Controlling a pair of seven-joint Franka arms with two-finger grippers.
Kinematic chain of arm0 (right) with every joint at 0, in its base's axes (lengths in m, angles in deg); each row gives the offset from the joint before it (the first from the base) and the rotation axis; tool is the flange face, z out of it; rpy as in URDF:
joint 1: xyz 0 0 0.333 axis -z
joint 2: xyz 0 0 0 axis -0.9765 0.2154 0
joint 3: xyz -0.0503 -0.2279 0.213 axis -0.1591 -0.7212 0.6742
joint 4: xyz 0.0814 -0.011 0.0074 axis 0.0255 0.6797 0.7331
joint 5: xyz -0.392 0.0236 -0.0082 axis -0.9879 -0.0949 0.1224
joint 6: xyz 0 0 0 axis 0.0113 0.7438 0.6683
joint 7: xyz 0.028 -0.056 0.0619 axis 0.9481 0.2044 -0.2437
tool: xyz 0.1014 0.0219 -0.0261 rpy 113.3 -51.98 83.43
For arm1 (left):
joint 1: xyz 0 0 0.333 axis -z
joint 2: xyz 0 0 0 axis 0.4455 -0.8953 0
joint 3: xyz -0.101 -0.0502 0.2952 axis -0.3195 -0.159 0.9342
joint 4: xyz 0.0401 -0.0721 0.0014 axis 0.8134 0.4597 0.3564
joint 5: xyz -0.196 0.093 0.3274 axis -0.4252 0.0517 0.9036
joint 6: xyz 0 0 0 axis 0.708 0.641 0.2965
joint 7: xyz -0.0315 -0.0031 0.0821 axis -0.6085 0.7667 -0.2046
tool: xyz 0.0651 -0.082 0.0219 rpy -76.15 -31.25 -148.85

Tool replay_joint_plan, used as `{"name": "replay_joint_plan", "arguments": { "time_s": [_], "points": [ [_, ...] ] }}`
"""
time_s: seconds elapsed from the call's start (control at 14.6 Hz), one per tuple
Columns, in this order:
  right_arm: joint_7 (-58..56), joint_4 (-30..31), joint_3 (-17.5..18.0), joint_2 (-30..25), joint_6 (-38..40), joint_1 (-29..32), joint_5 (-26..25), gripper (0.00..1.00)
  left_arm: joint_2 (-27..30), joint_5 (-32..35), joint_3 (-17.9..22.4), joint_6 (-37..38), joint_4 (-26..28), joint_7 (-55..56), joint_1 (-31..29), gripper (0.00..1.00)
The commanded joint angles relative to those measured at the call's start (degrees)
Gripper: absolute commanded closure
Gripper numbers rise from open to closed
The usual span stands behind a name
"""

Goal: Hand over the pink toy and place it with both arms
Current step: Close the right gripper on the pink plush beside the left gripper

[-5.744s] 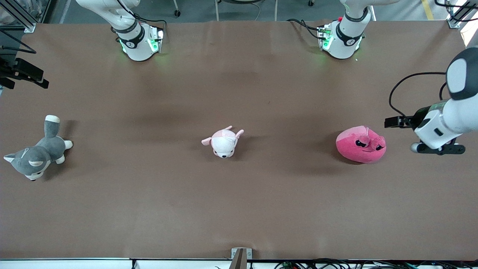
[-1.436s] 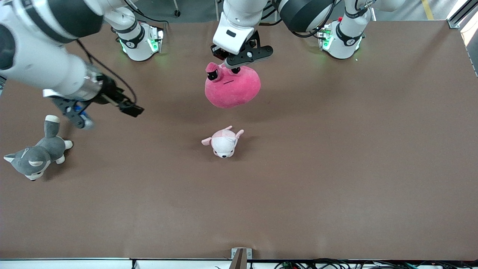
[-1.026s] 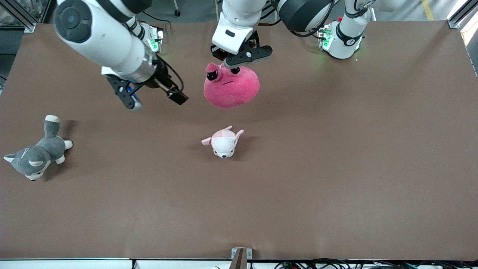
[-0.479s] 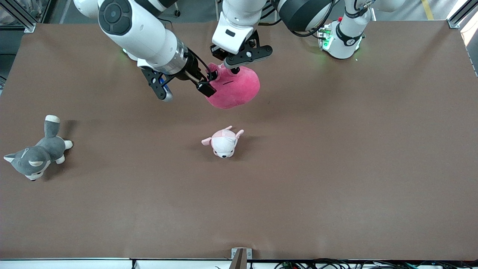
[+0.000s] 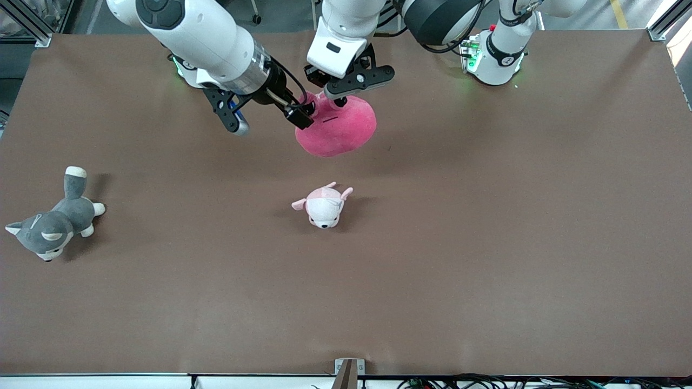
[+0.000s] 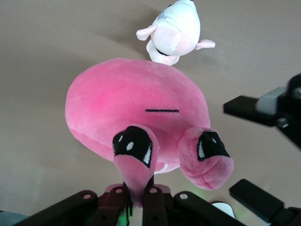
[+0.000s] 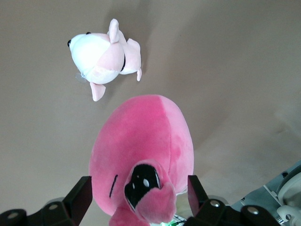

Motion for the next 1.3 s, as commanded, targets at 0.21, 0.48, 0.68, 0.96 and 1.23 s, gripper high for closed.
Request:
{"name": "replay_joint_plan", "arguments": {
  "time_s": [0.21,0.48,0.68,0.96,1.23],
  "points": [
    [0.5,4.79,-0.55,-1.96,-1.09,-2.69,1.19,0.1,-0.15,0.98,0.36,0.12,-1.2,0.96,0.76,1.0],
    [0.5,4.88,-0.55,-1.96,-0.83,-2.86,1.19,0.25,-0.15,0.98,0.36,0.12,-1.28,0.96,0.76,1.0],
    [0.33,4.79,-0.55,-1.87,-0.83,-3.3,1.19,0.55,-0.07,0.98,0.36,0.12,-1.28,0.96,0.76,0.99],
    [0.33,4.79,-0.55,-1.87,-0.83,-3.22,1.27,0.98,0.11,0.98,0.45,0.12,-1.2,0.96,0.68,0.99],
    [0.33,4.7,-0.64,-1.87,-0.83,-3.04,1.27,1.0,0.28,0.89,0.45,0.12,-1.2,0.96,0.33,0.99]
  ]
}}
